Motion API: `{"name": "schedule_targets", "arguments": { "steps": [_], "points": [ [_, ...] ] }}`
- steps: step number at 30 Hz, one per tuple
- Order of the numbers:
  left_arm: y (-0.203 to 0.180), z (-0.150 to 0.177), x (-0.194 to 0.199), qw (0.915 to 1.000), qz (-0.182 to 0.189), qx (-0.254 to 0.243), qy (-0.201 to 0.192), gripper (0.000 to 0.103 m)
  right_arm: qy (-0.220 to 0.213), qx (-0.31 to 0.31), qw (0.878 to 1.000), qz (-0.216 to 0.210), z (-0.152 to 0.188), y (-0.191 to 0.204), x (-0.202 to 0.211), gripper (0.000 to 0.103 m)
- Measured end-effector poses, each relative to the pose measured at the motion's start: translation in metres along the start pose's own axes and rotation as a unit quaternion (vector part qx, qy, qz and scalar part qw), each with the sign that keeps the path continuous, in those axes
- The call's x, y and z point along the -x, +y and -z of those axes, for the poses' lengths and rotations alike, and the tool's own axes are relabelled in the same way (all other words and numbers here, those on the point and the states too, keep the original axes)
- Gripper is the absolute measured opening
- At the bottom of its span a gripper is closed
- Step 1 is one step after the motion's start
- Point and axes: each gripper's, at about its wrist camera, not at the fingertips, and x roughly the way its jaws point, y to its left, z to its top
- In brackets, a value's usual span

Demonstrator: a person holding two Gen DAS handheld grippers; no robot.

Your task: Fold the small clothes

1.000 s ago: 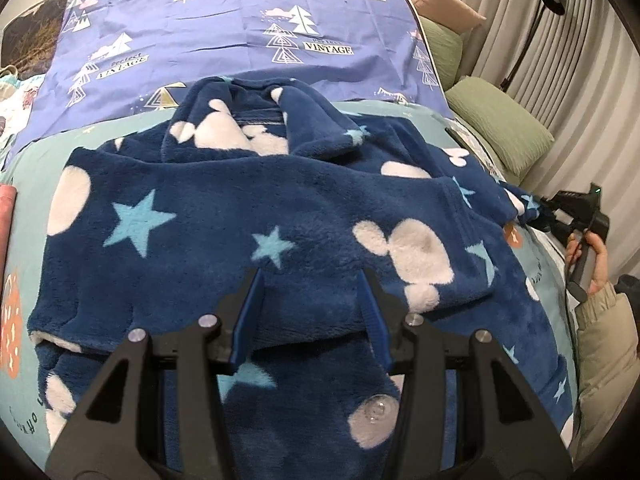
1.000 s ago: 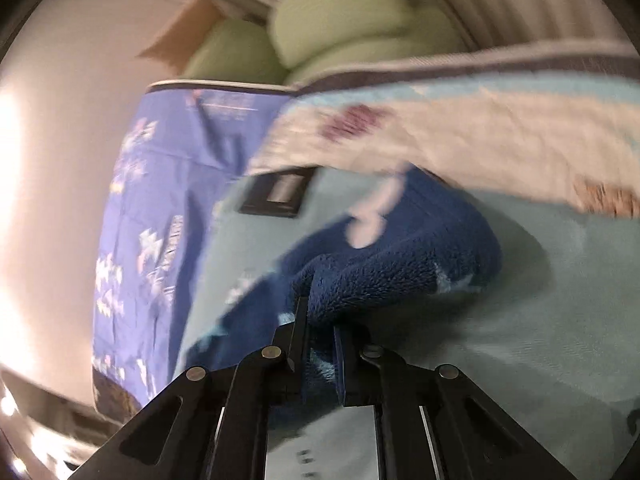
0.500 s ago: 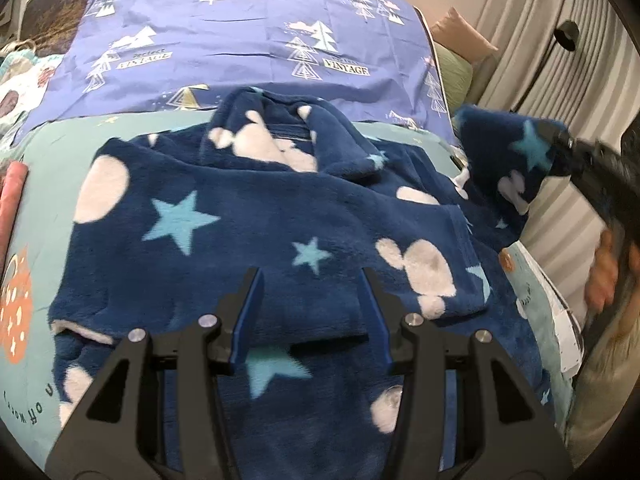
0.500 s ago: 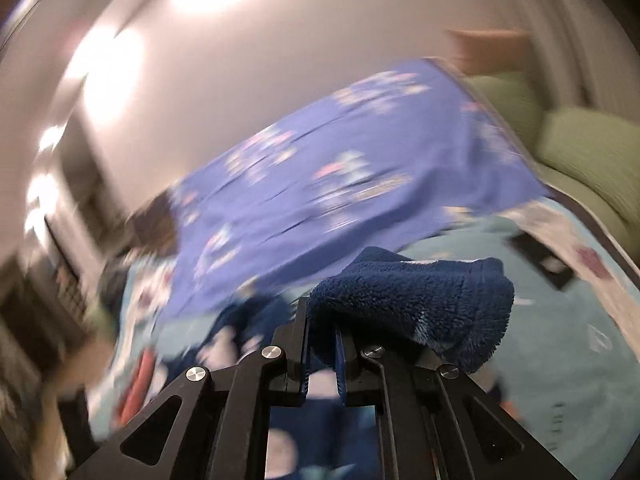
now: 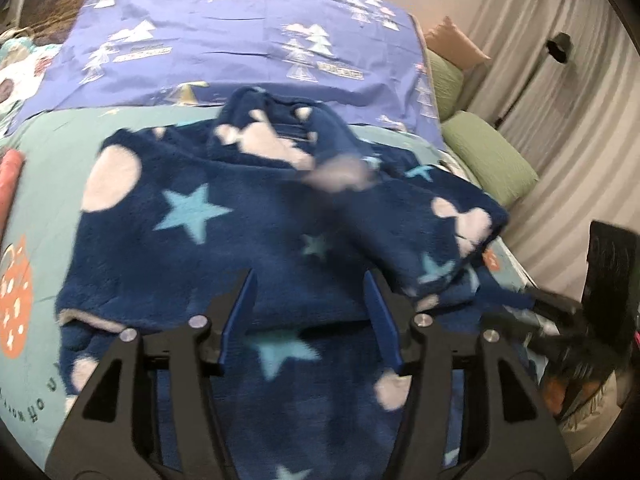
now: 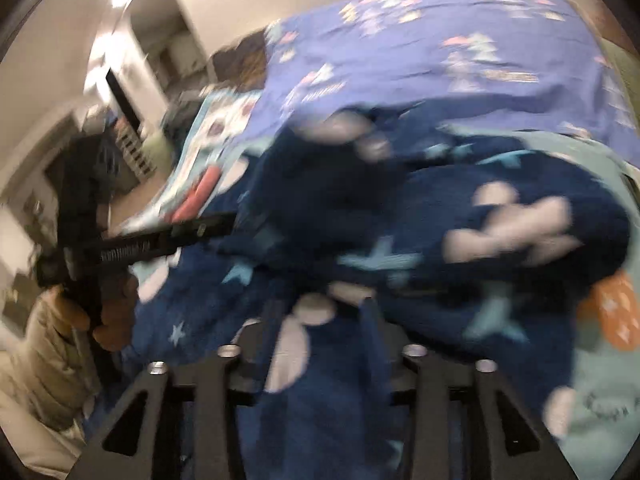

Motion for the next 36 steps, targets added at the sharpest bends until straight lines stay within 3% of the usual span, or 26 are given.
{"name": "schedule_targets", "arguments": {
  "steps": [3,9,21,25,26,27,28,29,36],
  "points": [
    [-0.013,0.001,-0.010,0.9995,0.011,-0.024,0.017,0.073,-0.031,-0.044,0.998,0.027,0.000,-0.023,0.023,0.053],
    [-0.014,-0.005,-0.031,0.9978,0.039,0.012,0.052,0.073,-0.045,-0.103,0.991,0.067,0.013,-0.053,0.038,0.056],
    [-0.012,-0.009,-0.027,0.9820,0.165,0.068,0.061,0.079,-0.033,-0.112,0.990,0.079,0.026,-0.062,0.039,0.058],
    [-0.015,-0.015,-0.036,0.9855,0.140,0.073,0.063,0.080,-0.032,-0.099,0.991,0.083,0.026,-0.056,0.035,0.058],
    [-0.016,-0.018,-0.040,0.9873,0.124,0.077,0.061,0.077,-0.031,-0.096,0.991,0.086,0.025,-0.055,0.034,0.058],
    [-0.016,-0.020,-0.043,0.9885,0.112,0.080,0.062,0.055,-0.029,-0.094,0.991,0.091,0.025,-0.054,0.033,0.059],
    [-0.017,-0.023,-0.048,0.9895,0.097,0.081,0.070,0.026,-0.030,-0.094,0.991,0.093,0.025,-0.054,0.033,0.059],
    [-0.018,-0.027,-0.051,0.9904,0.081,0.077,0.081,0.014,-0.031,-0.096,0.990,0.095,0.024,-0.055,0.033,0.059],
    [-0.028,-0.068,0.006,0.9952,0.092,0.034,-0.006,0.011,-0.022,-0.110,0.979,0.168,0.010,-0.074,0.027,0.064]
  ]
}}
